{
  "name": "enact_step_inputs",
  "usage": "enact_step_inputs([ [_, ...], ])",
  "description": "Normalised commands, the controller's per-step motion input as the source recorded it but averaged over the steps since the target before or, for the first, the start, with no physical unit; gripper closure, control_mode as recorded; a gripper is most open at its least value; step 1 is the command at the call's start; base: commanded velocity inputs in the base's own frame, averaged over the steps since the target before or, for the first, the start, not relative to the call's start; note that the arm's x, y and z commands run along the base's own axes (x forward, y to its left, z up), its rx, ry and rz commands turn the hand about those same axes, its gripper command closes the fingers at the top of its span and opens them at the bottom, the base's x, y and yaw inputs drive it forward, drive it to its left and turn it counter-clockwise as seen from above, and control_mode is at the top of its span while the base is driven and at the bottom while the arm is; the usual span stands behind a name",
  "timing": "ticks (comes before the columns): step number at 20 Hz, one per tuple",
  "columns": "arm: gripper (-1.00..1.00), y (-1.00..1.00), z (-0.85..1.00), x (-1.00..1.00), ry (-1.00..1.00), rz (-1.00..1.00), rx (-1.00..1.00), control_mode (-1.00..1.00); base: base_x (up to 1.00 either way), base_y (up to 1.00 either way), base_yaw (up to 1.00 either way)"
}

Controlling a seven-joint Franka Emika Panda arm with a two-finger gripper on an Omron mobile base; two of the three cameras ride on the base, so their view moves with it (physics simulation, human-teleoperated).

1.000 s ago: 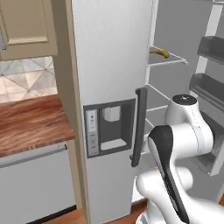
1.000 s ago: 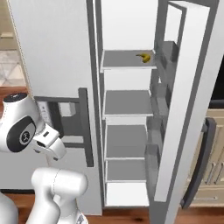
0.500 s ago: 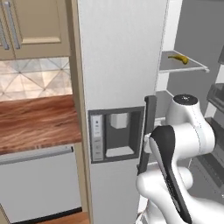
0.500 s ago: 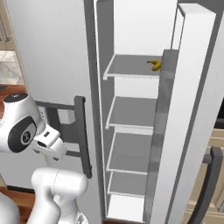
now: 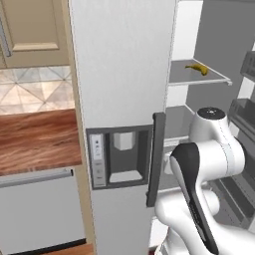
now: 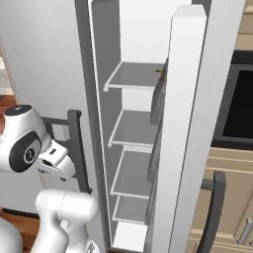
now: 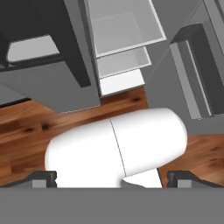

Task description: Pick the banana and orange from the fridge and place them inside the tupperware on the counter.

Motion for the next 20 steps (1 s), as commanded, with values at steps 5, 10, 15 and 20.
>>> enact_step_inputs([
  [5,-1.00,0.00,0.00,0.00,0.00,0.00,0.00,1.00,0.33,-0.27,0.02],
  [10,-1.00,0.00,0.00,0.00,0.00,0.00,0.00,1.00,0.42,-0.03,-0.04],
  [15,-1.00,0.00,0.00,0.00,0.00,0.00,0.00,1.00,0.38,0.00,-0.19],
  [20,-1.00,0.00,0.00,0.00,0.00,0.00,0.00,1.00,0.30,0.00,-0.08],
])
